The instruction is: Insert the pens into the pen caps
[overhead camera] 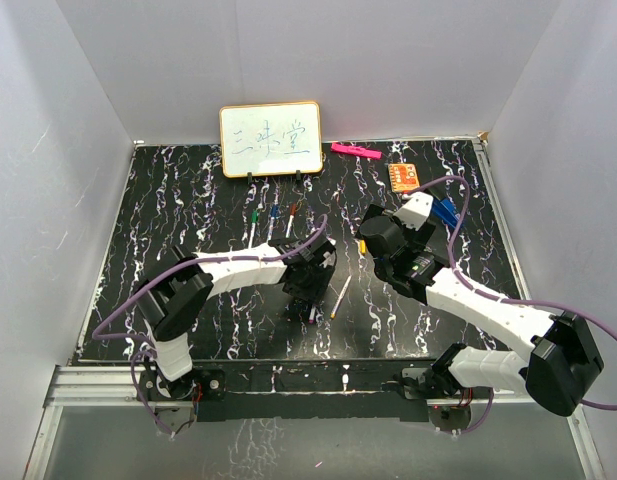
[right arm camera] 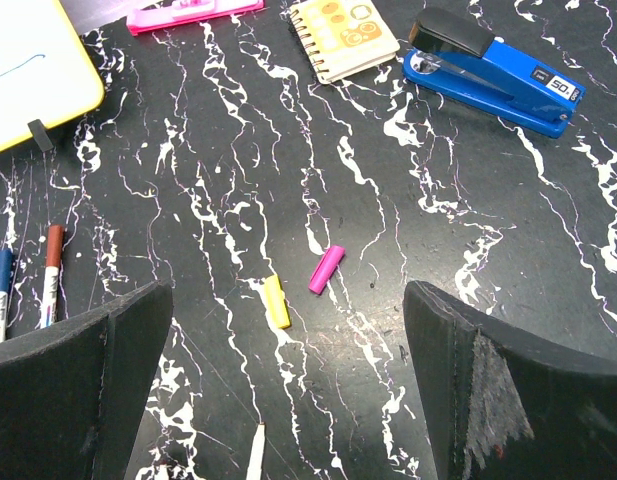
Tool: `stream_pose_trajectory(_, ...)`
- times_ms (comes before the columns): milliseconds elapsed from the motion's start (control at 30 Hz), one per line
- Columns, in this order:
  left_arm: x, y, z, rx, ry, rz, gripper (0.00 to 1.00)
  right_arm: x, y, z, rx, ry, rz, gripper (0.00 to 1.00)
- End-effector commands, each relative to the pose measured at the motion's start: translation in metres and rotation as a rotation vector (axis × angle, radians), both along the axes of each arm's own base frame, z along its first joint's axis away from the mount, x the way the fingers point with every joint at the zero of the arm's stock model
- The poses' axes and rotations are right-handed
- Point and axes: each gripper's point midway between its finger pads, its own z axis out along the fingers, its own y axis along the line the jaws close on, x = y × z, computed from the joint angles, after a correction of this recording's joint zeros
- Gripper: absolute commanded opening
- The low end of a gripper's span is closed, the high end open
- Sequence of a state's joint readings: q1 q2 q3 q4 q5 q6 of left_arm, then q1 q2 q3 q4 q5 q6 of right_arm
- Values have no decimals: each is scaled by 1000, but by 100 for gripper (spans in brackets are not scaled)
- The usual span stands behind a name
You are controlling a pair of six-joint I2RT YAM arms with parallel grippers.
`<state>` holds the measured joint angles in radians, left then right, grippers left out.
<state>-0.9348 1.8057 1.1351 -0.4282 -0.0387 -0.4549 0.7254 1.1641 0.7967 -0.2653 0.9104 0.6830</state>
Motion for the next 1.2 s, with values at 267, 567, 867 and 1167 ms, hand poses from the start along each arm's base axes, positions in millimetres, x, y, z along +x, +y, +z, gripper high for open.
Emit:
stream_pose_trajectory(267, 14, 35, -39, 212, -30, 29, 26, 2, -3, 1, 12, -19, -24, 98)
stream_pose_trajectory(567, 17, 68, -56, 314, 8, 48, 26, 3, -4, 0, 3, -18, -22, 98)
stream_pose_trajectory(867, 16, 78, -64, 330, 48, 53, 22, 9, 1, -1, -7, -8, -9, 98)
stream_pose_trajectory(1167, -11, 90, -65, 325, 132, 40, 10, 14, 0, 6, 0, -14, -11, 98)
